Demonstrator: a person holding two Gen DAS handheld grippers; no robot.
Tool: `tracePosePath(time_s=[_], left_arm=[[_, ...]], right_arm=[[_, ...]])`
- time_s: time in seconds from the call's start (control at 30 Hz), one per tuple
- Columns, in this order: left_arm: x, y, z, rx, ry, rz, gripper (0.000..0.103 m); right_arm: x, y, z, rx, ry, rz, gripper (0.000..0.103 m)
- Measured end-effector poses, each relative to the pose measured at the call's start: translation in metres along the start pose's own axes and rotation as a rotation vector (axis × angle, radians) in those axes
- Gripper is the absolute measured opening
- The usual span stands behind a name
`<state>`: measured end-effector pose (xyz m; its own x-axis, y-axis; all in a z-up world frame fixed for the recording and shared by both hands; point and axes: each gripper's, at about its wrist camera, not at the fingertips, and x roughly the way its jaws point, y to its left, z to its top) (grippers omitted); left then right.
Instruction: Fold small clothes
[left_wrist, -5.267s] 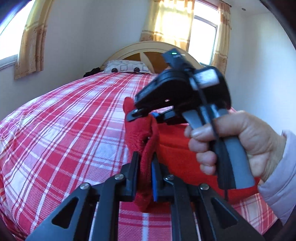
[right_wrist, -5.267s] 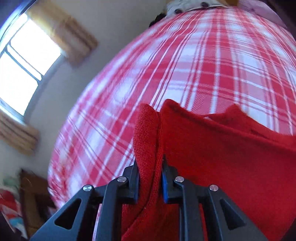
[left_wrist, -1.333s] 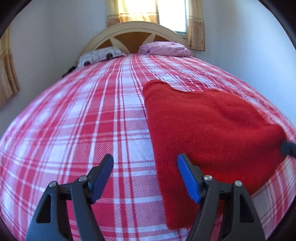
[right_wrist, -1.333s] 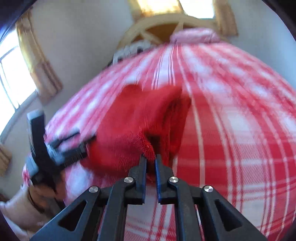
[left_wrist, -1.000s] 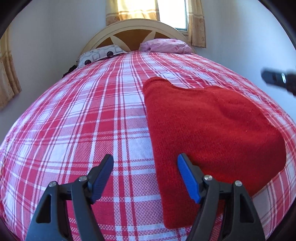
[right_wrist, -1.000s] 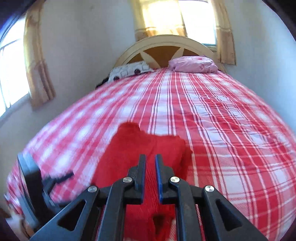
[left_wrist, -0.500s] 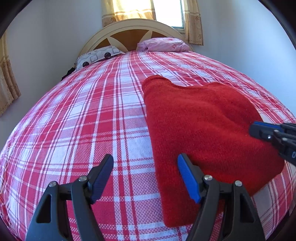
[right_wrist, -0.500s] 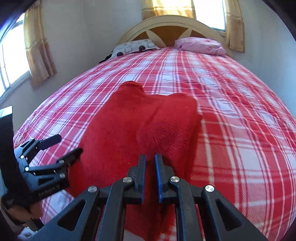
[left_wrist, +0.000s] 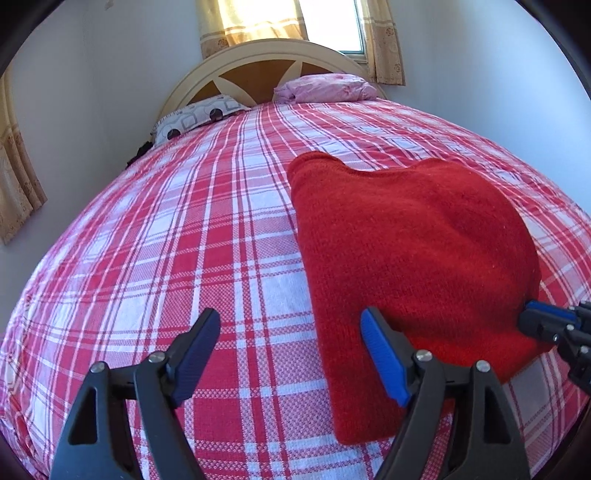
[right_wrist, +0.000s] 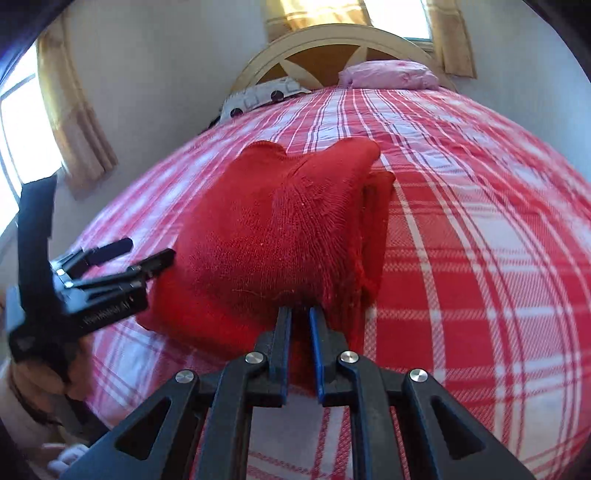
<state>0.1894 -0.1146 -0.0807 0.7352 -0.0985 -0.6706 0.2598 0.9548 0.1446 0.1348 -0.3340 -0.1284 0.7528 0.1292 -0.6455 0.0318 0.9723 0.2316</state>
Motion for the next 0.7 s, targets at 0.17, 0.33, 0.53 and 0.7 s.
tracePosePath(time_s=[0.17, 0.33, 0.53, 0.7], left_arm=[[-0.001, 0.0, 0.001, 0.001, 0.009, 0.01, 0.081], [-0.004, -0.001, -0.001, 0.009, 0.013, 0.011, 0.081], [-0.012, -0.002, -0.006, 0.034, 0.017, 0.001, 0.081], [-0.018, 0.005, -0.006, 0.008, 0.016, -0.01, 0.081]], right_arm=[[-0.003, 0.007, -0.005, -0.03, 0.0, -0.02, 0.01], [-0.01, 0.005, -0.016, 0.015, -0.015, 0.0, 0.01], [-0.022, 0.01, -0.023, -0.003, 0.041, -0.003, 0.01], [-0.05, 0.002, -0.017, 0.06, -0.048, 0.034, 0.01]])
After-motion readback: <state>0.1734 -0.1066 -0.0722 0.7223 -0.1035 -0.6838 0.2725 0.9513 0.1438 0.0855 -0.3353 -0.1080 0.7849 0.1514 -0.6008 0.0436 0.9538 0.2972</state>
